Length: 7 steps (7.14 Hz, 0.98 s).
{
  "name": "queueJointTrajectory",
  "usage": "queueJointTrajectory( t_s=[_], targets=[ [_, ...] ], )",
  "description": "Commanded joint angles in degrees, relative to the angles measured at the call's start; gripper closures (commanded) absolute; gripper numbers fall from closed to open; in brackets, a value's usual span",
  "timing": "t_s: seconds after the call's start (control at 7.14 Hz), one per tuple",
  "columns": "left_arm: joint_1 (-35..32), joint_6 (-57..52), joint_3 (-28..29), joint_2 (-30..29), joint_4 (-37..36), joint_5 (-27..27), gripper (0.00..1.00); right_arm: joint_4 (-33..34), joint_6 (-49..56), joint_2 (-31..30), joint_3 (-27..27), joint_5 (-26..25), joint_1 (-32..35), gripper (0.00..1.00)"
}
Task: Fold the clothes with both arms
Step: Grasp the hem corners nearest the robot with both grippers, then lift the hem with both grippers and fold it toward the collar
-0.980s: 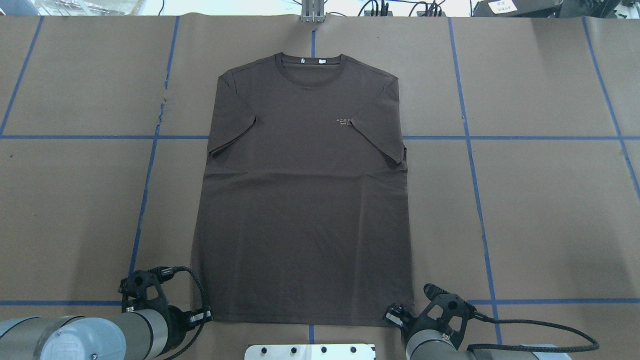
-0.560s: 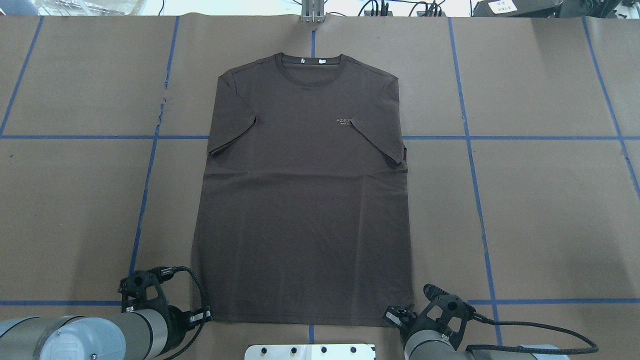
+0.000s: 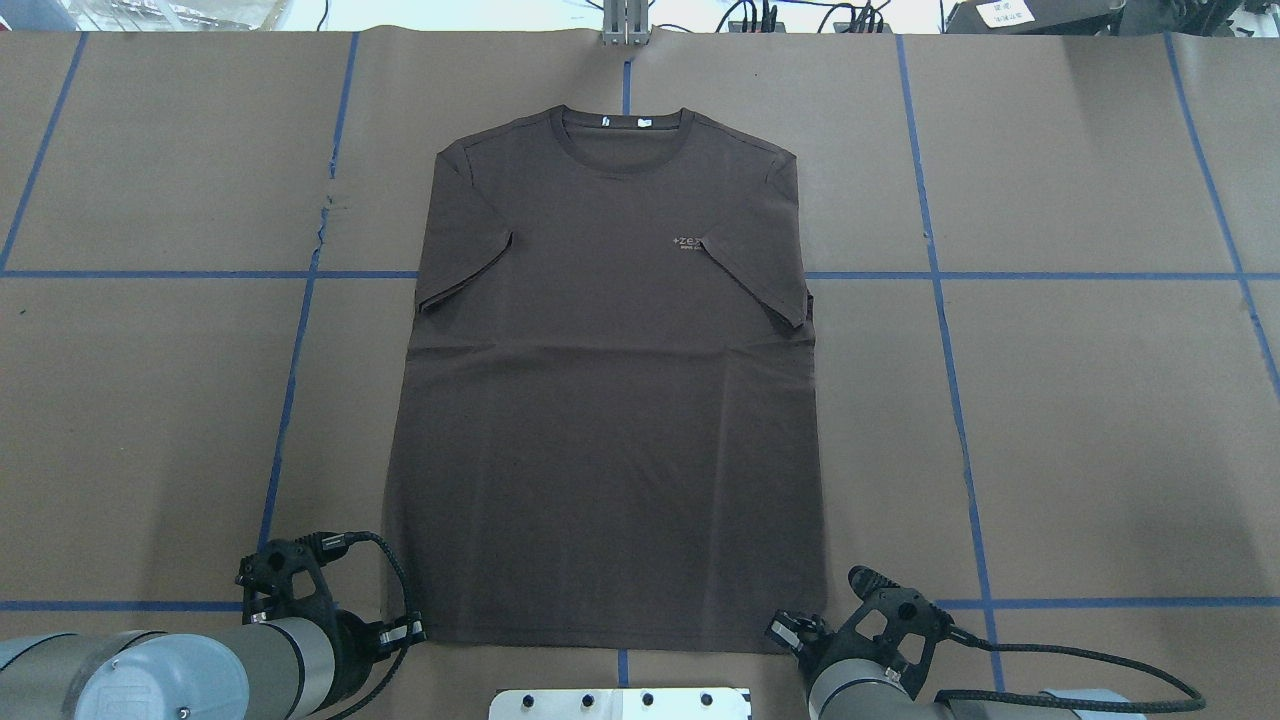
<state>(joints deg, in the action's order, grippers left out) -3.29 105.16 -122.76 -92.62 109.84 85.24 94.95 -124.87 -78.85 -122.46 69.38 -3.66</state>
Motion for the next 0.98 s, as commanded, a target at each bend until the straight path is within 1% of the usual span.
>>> queueJointTrajectory(
  t_s=[0.0, 0.14, 0.28, 0.42, 0.56, 0.7, 0.84],
  targets=[
    [-0.57, -0.66, -14.34, -1.76, -16.72, 5.95, 1.0, 7.29, 0.59, -0.08, -10.54, 1.1, 1.28, 1.0],
    [-0.75, -0.66, -23.14, -6.65, -28.85, 6.77, 1.0, 17.02, 0.67, 0.36, -20.35, 3.28, 0.76, 1.0],
    [-2.67, -0.57, -28.27, -12.79, -38.72, 10.78, 1.0, 26.77, 0.59, 3.41, -28.8, 6.09, 0.67, 1.0],
    [-6.51, -0.66, -29.19, -15.2, -41.17, 15.0, 1.0, 34.44, 0.59, 9.7, -30.36, 9.6, 3.37, 1.0],
    [-7.68, -4.05, -28.59, -16.18, -41.28, 15.65, 1.0, 36.78, 1.2, 12.11, -30.29, 11.28, 5.74, 1.0],
    [-12.04, -10.96, -26.06, -17.14, -41.19, 15.66, 1.0, 36.71, 5.47, 13.1, -29.68, 11.39, 7.94, 1.0],
    [-16.53, -17.03, -22.21, -18.72, -41.19, 15.66, 1.0, 36.02, 11.86, 14.93, -25.93, 11.39, 14.14, 1.0]
  ],
)
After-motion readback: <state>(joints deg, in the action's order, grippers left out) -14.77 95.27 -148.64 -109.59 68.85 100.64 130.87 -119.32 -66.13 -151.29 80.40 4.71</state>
